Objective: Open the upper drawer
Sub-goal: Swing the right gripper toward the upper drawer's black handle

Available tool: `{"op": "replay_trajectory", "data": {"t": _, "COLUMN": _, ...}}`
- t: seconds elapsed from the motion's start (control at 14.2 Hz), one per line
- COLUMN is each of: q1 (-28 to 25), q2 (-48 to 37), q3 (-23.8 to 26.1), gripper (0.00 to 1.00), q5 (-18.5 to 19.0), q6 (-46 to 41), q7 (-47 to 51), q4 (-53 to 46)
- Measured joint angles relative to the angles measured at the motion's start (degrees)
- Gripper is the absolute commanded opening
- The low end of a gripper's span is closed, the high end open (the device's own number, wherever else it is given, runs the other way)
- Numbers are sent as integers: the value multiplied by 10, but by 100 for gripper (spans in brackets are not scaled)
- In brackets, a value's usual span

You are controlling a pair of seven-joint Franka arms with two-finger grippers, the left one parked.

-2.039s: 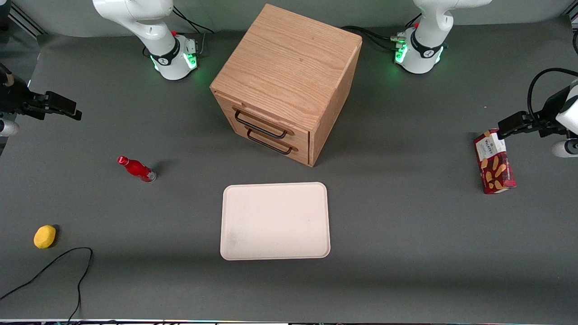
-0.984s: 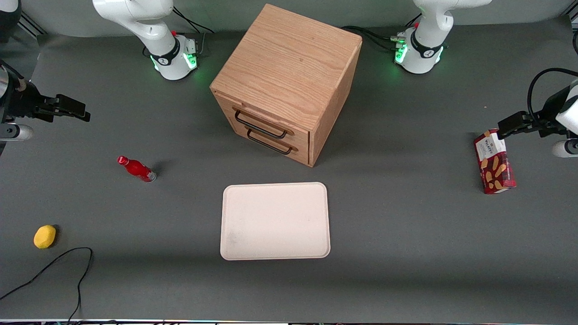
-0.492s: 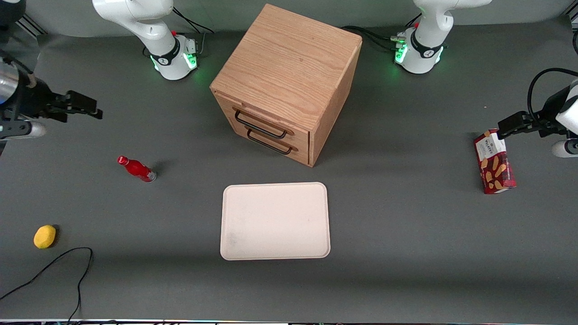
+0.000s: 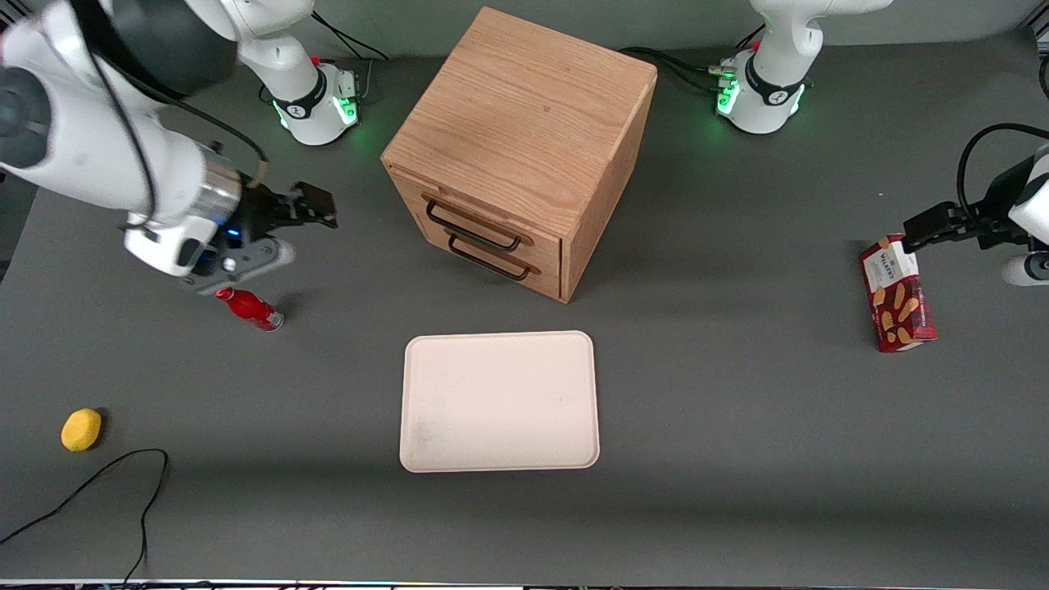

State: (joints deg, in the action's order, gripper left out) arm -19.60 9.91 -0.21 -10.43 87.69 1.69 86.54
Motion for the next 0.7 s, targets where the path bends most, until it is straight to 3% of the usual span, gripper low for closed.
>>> {"op": "replay_trajectory", "data": {"t": 0.28, "q1": -60, "q2": 31, "q3": 1, "gripper": 100, "q5": 24, "q6": 25, "q7": -52, "q4": -11}}
{"op": "replay_trajectory", "data": {"t": 0.7, "q1": -75, "q2": 56, "q3": 24, "gripper": 100, "q5": 23, "q6": 23, "q7": -172, "q4": -24}}
